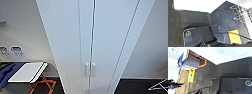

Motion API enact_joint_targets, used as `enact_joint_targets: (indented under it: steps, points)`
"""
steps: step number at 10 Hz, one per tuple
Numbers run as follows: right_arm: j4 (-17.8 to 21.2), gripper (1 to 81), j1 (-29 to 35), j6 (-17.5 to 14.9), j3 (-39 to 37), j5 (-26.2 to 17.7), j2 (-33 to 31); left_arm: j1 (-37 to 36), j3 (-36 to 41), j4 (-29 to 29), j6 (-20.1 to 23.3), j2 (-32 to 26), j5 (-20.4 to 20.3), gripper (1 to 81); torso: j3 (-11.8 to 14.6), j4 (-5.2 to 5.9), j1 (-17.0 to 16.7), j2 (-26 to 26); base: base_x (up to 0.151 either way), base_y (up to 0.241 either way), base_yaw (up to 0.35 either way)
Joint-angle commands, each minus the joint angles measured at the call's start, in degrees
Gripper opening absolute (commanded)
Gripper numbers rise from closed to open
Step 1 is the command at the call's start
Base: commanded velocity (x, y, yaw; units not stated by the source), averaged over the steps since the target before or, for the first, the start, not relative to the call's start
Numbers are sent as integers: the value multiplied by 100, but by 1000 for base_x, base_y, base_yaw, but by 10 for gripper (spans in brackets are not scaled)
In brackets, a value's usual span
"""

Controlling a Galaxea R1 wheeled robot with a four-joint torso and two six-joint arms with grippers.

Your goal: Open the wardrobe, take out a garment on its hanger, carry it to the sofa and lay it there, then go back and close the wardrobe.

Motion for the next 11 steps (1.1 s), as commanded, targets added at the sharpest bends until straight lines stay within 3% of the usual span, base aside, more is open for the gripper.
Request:
enact_joint_targets:
  steps: [1,2,3,4,5,9,11]
  points:
    - [-239,811,1508,2,1340,-283,-846,-1339,1132,526,45,-981,194,811,0,0,0,0,0,0,0]
    - [-230,811,1893,46,1480,-660,-873,-1654,1370,685,45,-1165,202,811,0,0,0,2,0,0,0]
    - [-212,811,2220,54,1623,-795,-881,-2076,1583,739,45,-1281,387,811,-2,0,2,2,0,0,0]
    - [-212,811,2492,63,1832,-987,-934,-2454,1766,739,36,-1307,834,811,-5,0,5,5,0,0,0]
    - [-212,811,2800,63,1895,-1164,-935,-2841,1811,687,36,-1289,897,811,-7,0,7,6,0,0,0]
    - [-1,811,3785,125,1517,-1437,-345,-4285,1750,326,-87,-938,1539,811,-13,0,11,11,0,0,0]
    - [34,811,4198,334,1167,-1639,75,-4793,1583,11,-113,-710,1730,811,-18,0,15,15,0,0,0]
